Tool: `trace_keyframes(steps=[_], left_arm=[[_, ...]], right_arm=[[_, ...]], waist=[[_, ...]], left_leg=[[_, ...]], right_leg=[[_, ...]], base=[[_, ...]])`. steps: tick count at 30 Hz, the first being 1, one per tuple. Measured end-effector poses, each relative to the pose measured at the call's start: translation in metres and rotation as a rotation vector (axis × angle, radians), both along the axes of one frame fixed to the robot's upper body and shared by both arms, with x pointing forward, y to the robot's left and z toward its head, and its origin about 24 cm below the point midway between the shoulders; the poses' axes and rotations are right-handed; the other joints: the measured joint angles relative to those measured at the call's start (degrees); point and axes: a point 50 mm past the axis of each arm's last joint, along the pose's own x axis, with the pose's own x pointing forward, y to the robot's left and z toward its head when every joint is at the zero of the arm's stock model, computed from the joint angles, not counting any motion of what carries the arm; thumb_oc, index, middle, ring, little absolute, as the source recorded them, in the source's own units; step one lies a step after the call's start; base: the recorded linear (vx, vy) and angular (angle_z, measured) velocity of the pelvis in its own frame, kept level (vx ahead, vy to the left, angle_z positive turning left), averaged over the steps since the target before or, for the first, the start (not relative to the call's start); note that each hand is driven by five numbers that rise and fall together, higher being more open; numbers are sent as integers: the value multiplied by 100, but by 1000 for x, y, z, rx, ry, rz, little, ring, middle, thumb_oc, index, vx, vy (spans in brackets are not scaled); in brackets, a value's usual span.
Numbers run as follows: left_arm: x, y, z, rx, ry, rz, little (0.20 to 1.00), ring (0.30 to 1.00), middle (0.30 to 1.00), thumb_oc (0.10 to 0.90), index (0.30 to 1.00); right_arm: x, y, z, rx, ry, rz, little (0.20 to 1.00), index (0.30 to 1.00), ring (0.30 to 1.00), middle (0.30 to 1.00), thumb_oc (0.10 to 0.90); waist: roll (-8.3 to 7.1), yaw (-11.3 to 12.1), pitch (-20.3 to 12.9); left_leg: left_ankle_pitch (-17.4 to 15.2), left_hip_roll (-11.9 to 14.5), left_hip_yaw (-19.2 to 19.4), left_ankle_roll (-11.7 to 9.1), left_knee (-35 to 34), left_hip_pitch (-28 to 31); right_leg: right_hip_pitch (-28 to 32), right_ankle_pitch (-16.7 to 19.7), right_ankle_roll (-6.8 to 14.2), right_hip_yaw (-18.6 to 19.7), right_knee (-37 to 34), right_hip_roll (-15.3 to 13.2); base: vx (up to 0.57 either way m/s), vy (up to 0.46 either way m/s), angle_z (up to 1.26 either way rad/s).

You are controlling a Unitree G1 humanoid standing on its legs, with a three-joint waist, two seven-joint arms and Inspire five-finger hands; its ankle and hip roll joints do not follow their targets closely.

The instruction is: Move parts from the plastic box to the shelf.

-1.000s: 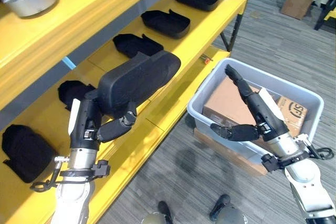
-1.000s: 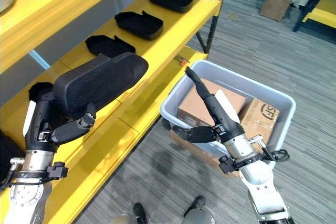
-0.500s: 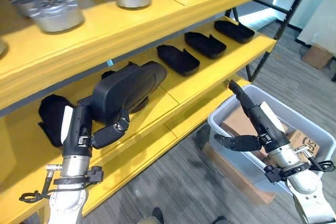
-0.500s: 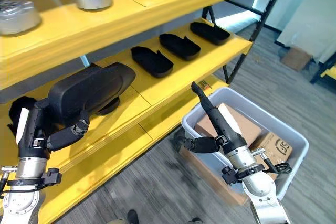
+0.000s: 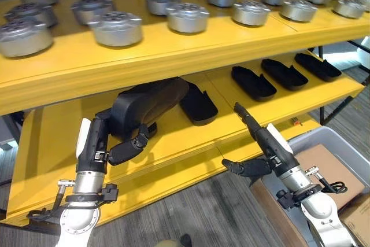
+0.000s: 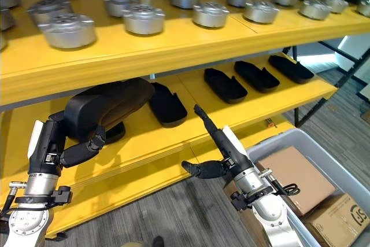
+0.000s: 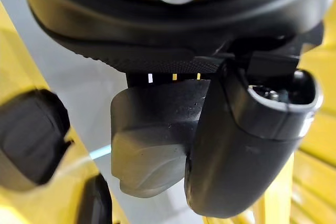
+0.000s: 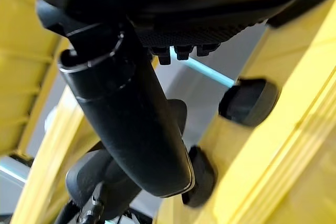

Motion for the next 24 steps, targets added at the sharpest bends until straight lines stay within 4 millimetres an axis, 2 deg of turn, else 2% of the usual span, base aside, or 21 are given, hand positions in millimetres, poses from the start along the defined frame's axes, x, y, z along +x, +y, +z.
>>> trace_keyframes(steps=[1,2,3,4,5,6,7,8,9,11,12,14,16,18,19,21,22,23,24], left_arm=[[5,5,-3,-7,7,25,300,300,300,400,300],[6,7,-8,-8,34,25,300,300,300,400,300],[3,7,-14,-6,66,23,300,300,300,400,300],[1,7,-18,-10,85,22,300,300,300,400,300],[0,6,-21,-13,98,22,300,300,300,400,300],[1,5,-23,-10,103,22,300,300,300,400,300],[4,3,-21,-7,90,8,300,300,300,400,300],[3,2,-24,-27,97,15,300,300,300,400,300],[0,-1,-29,-55,111,23,300,300,300,400,300],[-8,4,-28,-48,117,48,300,300,300,400,300],[-12,8,-28,-44,121,66,300,300,300,400,300],[-12,9,-28,-45,122,75,300,300,300,400,300],[-14,9,-29,-46,127,75,300,300,300,400,300],[-14,9,-30,-48,132,74,300,300,300,400,300],[-15,9,-30,-56,134,71,300,300,300,400,300],[-14,8,-30,-86,131,65,300,300,300,400,300],[-12,8,-27,-68,125,53,300,300,300,400,300],[-9,9,-24,-54,115,42,300,300,300,400,300],[-9,10,-23,-49,112,42,300,300,300,400,300]], right_arm=[[-1,-5,0,-11,2,-11,1000,1000,1000,1000,900],[-5,-10,-4,-18,27,-27,1000,1000,1000,1000,900],[-11,-14,-9,-28,59,-38,1000,1000,1000,1000,900],[-16,-17,-13,-33,82,-47,1000,1000,1000,1000,900],[-18,-18,-15,-32,98,-54,1000,1000,1000,1000,900],[-20,-18,-17,-26,107,-55,1000,1000,1000,1000,900],[-20,-20,-12,-31,86,-58,1000,1000,1000,1000,900],[-14,-18,-11,-29,80,-52,1000,1000,1000,1000,900],[-12,-17,-11,-25,81,-46,1000,1000,1000,1000,900],[-6,-14,-4,-32,52,-19,1000,1000,1000,1000,900],[-4,-14,1,-24,32,-17,1000,1000,1000,1000,900],[-1,-13,3,-15,21,-12,1000,1000,1000,1000,900],[0,-12,5,-2,16,-4,1000,1000,1000,1000,900],[4,-10,9,0,-4,4,1000,1000,1000,1000,900],[5,-10,11,8,-9,11,1000,1000,1000,1000,900],[11,-7,16,15,-25,36,1000,1000,1000,1000,900],[12,-5,17,16,-29,45,1000,1000,1000,1000,900],[15,-4,19,15,-41,47,1000,1000,1000,1000,900],[15,-3,19,26,-46,44,1000,1000,1000,1000,900]], waist=[[31,-184,94],[77,-257,121],[105,-286,141],[70,-324,143],[1,-357,129],[-202,-436,104],[-216,-555,119],[-152,-452,153],[-9,-330,73],[34,-75,60],[51,-55,59],[49,-61,56],[54,-23,56],[90,-39,72],[108,0,80],[205,66,148],[49,109,203],[-33,112,273],[-92,128,301]], left_leg=[[236,1,-53,56,-303,89],[267,26,-94,-47,-445,204],[232,23,-75,-106,-540,267],[78,13,-6,-278,-507,283],[-144,14,226,-614,-457,275],[-503,3,595,-965,-67,150],[-508,122,503,-159,789,-232],[-664,167,610,-96,925,-317],[-559,217,619,-264,706,-327],[-325,266,853,-598,227,-145],[-124,251,802,-368,57,-78],[-58,235,728,-347,-80,-5],[-101,234,691,-411,-33,-19],[-185,267,673,-484,132,-138],[-194,267,621,-521,238,-208],[-233,336,580,-649,467,-368],[-257,313,576,-990,758,-514],[-543,418,502,-850,1467,-832],[-729,751,421,-874,1941,-988]], right_leg=[[-816,-628,-75,1469,177,856],[-977,-836,-150,1675,174,1258],[-1109,-912,-302,1541,87,1576],[-1132,-886,-507,1292,-106,1789],[-1110,-800,-642,1199,-372,1906],[-1038,-720,-696,1337,-814,1919],[-1005,-541,-636,1416,-922,1822],[-1105,-384,-660,1532,-801,1913],[-1085,-455,-684,1687,-916,2058],[-978,-467,-749,1483,-1196,2190],[-671,-417,-725,1393,-1539,2268],[-592,-378,-721,1341,-1604,2308],[-578,-399,-781,1341,-1560,2351],[-689,-545,-994,1333,-1360,2355],[-702,-544,-1002,1334,-1338,2364],[-855,-695,-1192,1187,-990,2393],[-835,-752,-1519,1191,-1018,2300],[-804,-597,-1457,1093,-1111,2195],[-813,-574,-1462,1093,-1204,2189]], base=[[-108,100,74],[-13,-29,3],[-38,-110,5],[-39,-170,-2],[-46,-194,22],[-27,-126,64],[-30,-132,43],[-8,-145,15],[19,-196,-30],[30,-202,-40],[5,-180,-28],[1,-182,15],[-42,-161,15],[-92,-111,13],[-121,-197,22],[-53,-114,17],[30,-7,22],[57,41,23],[35,140,20]])
